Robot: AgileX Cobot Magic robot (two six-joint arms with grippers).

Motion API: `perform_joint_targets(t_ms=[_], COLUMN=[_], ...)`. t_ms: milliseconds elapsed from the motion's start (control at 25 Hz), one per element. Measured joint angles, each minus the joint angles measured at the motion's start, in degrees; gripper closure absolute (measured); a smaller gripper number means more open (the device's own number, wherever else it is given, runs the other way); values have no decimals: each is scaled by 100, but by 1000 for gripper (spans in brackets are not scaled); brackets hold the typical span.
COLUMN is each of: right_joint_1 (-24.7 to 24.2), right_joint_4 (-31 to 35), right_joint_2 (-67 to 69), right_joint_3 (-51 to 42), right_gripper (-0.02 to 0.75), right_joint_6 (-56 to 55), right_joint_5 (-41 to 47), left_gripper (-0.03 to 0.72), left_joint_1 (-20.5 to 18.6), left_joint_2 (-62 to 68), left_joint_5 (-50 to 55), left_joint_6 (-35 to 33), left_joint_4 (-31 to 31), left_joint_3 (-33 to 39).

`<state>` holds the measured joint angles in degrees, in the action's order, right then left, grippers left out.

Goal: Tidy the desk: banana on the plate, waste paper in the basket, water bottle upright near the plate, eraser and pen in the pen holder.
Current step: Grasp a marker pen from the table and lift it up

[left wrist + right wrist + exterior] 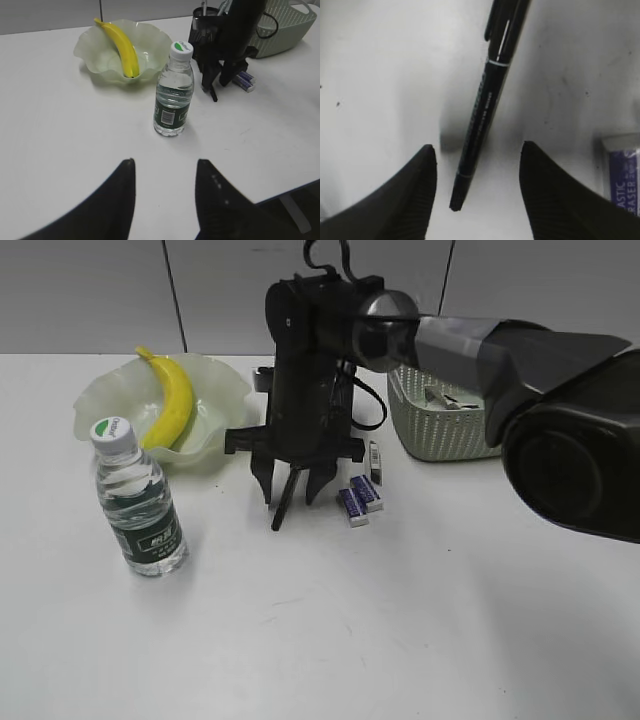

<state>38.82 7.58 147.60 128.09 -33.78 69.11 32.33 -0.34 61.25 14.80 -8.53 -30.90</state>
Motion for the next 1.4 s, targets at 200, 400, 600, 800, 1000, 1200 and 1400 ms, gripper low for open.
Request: perform_joint_targets(t_ms=[200, 400, 600, 800, 1000, 1200, 1400], right_joint_1=[0, 4, 18, 100, 146, 146, 146], right_joint_4=[11, 95, 118, 254, 36, -104, -392], right_joint_2=[94, 98, 98, 50, -162, -86, 189], right_joint_3=[17, 33, 375, 941, 1133, 1129, 1084], right_gripper=[389, 609, 726, 726, 726, 535, 369], right_joint_6=[-6, -11, 25, 135, 160, 275, 288], right_joint_5=[7, 7, 18, 18, 23, 23, 23], left_gripper=[387, 387, 387, 387, 387, 387, 387], left_joint_1=[0, 0, 0, 0, 0, 0, 0], left_joint_2=[0, 0, 0, 0, 0, 0, 0], left_joint_5=[0, 0, 0, 0, 0, 0, 0], left_joint_6=[0, 0, 0, 0, 0, 0, 0], left_joint_4=[0, 0, 0, 0, 0, 0, 0], left_joint_3=[0, 0, 0, 0, 0, 0, 0])
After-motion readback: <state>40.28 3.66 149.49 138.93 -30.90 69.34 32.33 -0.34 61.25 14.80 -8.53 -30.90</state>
